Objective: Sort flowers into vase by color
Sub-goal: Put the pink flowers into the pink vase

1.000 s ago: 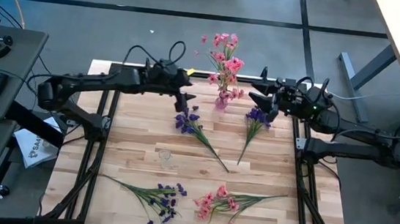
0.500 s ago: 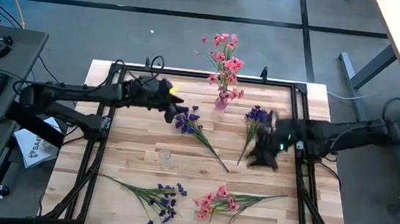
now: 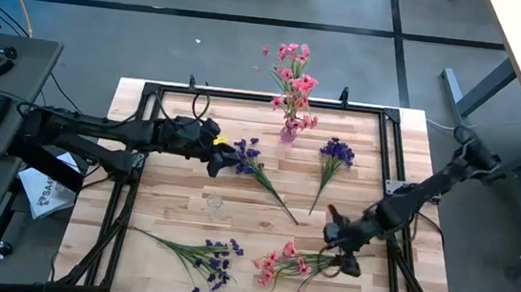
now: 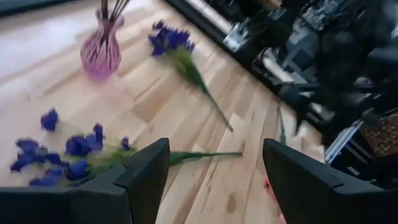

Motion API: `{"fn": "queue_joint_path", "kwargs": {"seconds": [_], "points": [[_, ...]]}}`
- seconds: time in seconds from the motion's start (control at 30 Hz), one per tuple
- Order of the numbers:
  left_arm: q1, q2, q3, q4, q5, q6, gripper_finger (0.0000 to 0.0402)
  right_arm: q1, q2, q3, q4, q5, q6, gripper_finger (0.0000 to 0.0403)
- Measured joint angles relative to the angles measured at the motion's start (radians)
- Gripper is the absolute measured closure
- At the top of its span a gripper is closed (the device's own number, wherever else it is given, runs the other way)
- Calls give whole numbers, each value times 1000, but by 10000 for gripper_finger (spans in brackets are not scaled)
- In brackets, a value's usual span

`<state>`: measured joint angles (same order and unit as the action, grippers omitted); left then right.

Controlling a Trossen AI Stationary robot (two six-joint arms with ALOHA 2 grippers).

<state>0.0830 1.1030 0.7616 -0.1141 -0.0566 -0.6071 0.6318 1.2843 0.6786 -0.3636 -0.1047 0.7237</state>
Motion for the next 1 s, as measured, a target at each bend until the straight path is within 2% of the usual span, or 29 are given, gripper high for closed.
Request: {"fn": "queue_joint_path", "kwargs": {"seconds": [0.33,0.6,0.83,1.0], "points": [[2,-176,0,-63,-5,125,156,27,310,184,-131,23,-78,152],[2,-238,0,-151,-7,167,156,38,501,357,-293,87,-104,152],[2,-240,0,-153,-8,174,156,113,579,416,-320,113,-152,161],[2,-240,0,-152,-62,174,156,141,581,416,-331,139,-160,180]]}}
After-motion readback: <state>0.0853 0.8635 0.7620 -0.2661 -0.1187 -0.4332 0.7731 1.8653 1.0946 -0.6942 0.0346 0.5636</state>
